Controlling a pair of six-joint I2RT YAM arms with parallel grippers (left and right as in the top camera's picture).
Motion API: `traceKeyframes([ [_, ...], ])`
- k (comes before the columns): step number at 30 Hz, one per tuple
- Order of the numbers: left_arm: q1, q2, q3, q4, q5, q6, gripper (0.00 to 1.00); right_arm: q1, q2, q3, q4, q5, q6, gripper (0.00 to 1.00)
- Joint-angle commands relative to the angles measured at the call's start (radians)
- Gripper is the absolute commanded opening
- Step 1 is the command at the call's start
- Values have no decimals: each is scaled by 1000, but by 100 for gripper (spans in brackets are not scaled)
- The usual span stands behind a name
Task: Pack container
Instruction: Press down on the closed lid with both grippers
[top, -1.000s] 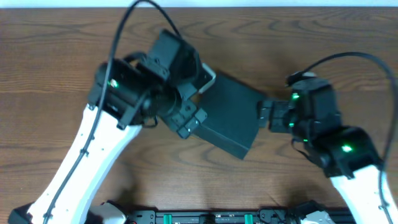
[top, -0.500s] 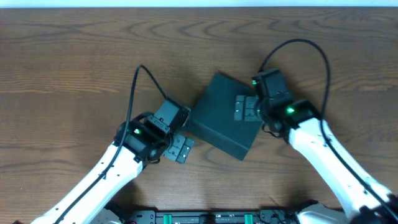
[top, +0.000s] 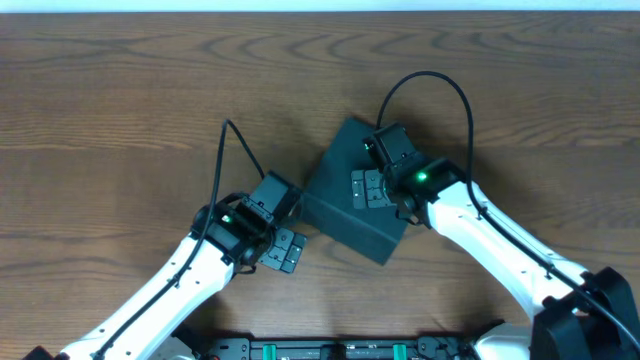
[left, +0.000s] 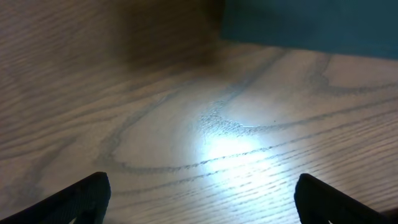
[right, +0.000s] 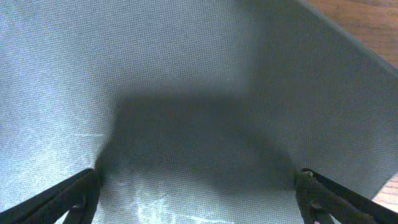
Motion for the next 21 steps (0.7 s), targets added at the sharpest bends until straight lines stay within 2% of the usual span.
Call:
traceKeyframes([
  [1, -23, 1, -28, 32, 2, -8, 95, 6, 43, -12, -11, 19, 20, 99],
  [14, -50, 166, -58, 255, -16, 1, 95, 5, 101, -12, 7, 28, 20, 99],
  [21, -48, 282, -58, 440, -64, 27, 95, 6, 101, -12, 6, 60, 20, 99],
])
